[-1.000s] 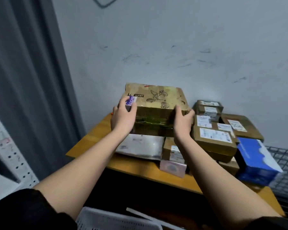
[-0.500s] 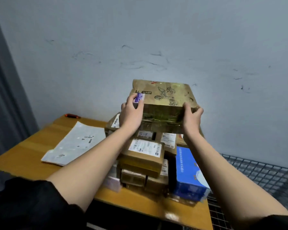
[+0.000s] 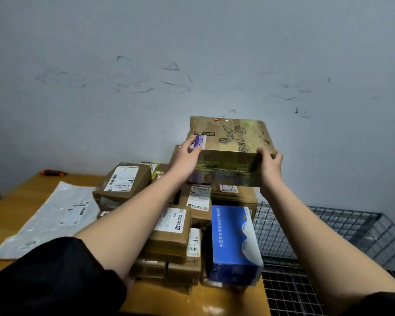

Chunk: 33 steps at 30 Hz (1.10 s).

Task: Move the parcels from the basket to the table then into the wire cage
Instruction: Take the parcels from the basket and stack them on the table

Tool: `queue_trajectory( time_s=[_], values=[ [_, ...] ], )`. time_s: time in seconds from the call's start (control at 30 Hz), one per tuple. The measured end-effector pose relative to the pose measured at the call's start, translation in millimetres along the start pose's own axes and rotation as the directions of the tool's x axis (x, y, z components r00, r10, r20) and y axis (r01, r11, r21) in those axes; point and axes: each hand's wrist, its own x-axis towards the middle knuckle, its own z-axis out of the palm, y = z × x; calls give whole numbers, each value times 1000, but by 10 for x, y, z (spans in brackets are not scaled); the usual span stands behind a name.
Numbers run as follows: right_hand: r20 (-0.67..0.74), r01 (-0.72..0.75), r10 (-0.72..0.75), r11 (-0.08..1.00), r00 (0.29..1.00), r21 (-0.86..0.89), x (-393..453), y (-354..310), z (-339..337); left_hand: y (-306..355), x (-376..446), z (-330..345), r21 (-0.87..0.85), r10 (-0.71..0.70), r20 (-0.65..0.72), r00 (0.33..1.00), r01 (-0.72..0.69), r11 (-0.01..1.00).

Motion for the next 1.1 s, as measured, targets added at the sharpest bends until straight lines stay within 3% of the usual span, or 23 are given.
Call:
queue_trajectory(
  time_s=[0.47, 0.73, 1.1],
  values=[
    [-54, -50, 50, 999, 997, -3, 822, 280, -359, -199, 649, 651, -11, -78, 233, 969, 83, 996],
    [-3, -136, 136, 990, 991, -41, 1346, 636, -589, -494, 836, 1109, 41, -199, 257, 945, 196, 980],
    [67, -182, 187, 981, 980, -67, 1613, 1056, -556, -848, 970, 1225, 38, -287, 212, 934, 285, 958]
  ],
)
